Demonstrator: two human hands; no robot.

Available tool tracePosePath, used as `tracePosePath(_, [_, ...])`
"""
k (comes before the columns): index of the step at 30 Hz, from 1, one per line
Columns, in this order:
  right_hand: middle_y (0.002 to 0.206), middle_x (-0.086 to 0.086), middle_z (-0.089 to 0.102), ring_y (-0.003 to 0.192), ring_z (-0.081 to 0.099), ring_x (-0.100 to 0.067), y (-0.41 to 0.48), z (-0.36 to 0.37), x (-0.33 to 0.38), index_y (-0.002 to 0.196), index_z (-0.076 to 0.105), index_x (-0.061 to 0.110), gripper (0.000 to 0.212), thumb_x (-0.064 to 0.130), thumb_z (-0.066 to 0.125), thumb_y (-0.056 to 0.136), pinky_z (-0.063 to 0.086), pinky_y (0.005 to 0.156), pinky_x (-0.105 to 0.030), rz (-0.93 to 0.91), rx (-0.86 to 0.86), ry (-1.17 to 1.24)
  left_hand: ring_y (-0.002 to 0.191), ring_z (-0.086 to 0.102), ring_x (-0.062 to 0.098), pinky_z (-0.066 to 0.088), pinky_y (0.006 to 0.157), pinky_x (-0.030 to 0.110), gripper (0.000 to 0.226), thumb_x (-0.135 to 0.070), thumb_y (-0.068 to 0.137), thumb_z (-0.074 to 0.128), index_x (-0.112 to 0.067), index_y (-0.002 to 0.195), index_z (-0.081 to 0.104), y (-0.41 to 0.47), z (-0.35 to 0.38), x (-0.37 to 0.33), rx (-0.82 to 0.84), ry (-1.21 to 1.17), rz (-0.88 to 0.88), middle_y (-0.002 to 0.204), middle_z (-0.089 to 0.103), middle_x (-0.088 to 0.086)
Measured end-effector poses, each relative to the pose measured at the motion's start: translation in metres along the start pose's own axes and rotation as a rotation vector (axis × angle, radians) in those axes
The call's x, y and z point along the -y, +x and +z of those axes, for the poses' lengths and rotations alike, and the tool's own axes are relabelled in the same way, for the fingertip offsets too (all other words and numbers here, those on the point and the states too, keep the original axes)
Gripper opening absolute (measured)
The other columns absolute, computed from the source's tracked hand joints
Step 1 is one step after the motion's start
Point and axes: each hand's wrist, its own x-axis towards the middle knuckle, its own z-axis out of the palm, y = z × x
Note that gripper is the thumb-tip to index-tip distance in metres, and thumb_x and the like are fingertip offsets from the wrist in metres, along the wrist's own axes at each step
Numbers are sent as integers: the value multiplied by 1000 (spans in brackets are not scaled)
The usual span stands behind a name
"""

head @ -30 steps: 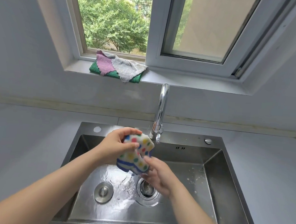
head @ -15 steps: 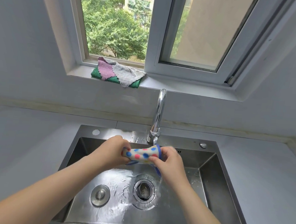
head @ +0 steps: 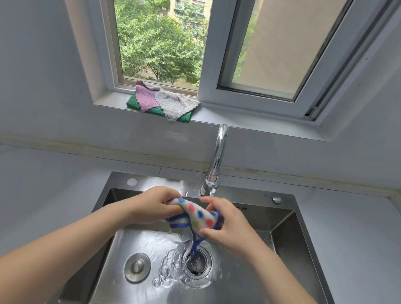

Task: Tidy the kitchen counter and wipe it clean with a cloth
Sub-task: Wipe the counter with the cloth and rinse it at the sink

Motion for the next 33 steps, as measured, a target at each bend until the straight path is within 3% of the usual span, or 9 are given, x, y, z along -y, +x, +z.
tracePosePath(3, [94,14,52,87,51,-4,3,6,3,106,54,37,48,41,72,63,45,79,-25,-18,36,-163,63,42,10,35,58,21,32,-31,82,53,1,84,59,-1,-4,-4,0,-74,-35,69,50,1])
tracePosePath(6, [85,12,58,77,51,-9,7,6,5,97,54,32,29,30,59,69,44,69,-30,-40,-51,-203,60,42,9,33,55,18,33,-33,84,54,0,84,59,-2,-9,-6,36,-94,-46,67,49,1])
tracePosePath(9, [73,10,58,65,51,-9,8,-4,6,99,56,31,26,18,55,76,43,66,-30,7,-94,-67,60,38,8,29,53,18,27,-27,93,58,-4,80,56,-3,-16,-2,47,-37,-27,66,43,-2])
tracePosePath(14, [63,5,59,57,54,-17,9,-15,16,87,59,21,10,14,53,84,46,55,-27,70,-98,180,57,40,7,28,51,20,42,-45,78,75,-6,79,58,-2,-16,-1,54,52,-51,63,44,-6])
tracePosePath(18, [69,12,55,68,50,-6,13,-12,21,82,57,19,10,28,53,86,47,68,-32,170,-159,295,55,39,8,28,52,24,36,-38,76,78,-16,65,51,1,-10,-4,-6,133,5,58,44,-8])
tracePosePath(22, [72,13,61,67,58,-3,13,-13,24,95,61,23,12,13,54,94,51,66,-31,206,-178,415,54,40,3,30,51,16,31,-29,82,74,-24,65,48,4,-13,-5,-43,136,80,58,43,-10])
tracePosePath(25, [73,-1,63,54,59,-14,10,-17,24,110,59,9,18,2,51,95,52,52,-28,192,-92,700,59,52,-1,43,57,13,7,-13,88,68,-13,93,64,0,-12,-3,28,-321,19,68,57,-9])
tracePosePath(28, [76,-8,67,55,57,-18,9,-23,18,109,65,8,25,-5,50,93,50,55,-23,188,-60,792,72,63,11,56,67,25,24,-3,90,61,-11,112,61,-4,-15,3,113,-861,-67,86,66,1])
tracePosePath(33, [79,-14,68,60,62,-22,12,-28,16,76,72,8,35,-16,49,87,52,55,-21,193,-100,998,89,64,24,56,83,39,24,3,75,61,-12,92,68,-3,-16,3,191,-1194,-95,103,65,15])
